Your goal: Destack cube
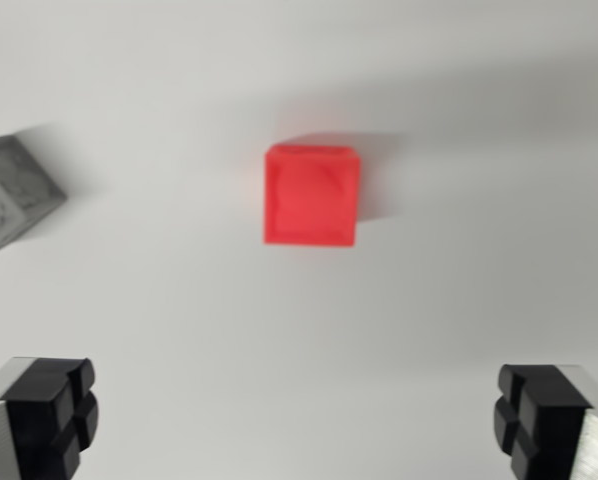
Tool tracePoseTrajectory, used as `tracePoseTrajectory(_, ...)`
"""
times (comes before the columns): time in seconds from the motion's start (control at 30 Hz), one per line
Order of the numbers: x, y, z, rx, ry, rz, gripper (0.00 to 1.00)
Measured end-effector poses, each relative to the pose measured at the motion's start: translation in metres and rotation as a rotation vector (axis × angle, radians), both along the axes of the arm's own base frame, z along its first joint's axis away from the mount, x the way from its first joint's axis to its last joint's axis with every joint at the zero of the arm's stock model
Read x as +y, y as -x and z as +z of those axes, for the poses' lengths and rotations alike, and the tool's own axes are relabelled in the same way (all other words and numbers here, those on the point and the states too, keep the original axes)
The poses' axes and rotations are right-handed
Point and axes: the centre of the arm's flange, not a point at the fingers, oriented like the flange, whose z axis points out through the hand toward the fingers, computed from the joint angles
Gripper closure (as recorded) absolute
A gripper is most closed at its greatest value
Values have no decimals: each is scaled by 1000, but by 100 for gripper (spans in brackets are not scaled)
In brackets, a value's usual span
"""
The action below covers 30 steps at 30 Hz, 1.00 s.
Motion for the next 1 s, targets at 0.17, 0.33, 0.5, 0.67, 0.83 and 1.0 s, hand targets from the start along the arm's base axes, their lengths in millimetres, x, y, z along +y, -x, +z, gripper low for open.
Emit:
tracePoseTrajectory(0.17,0,0,19,0,-1,0,0)
tracePoseTrajectory(0.33,0,0,34,1,-1,-1,0)
tracePoseTrajectory(0.5,-1,0,48,0,-2,-1,0)
tracePoseTrajectory(0.67,-1,-1,57,1,-2,-1,0)
tracePoseTrajectory(0.83,-1,-1,65,0,-2,-2,0)
tracePoseTrajectory(1.0,-1,-1,68,1,-2,-2,0)
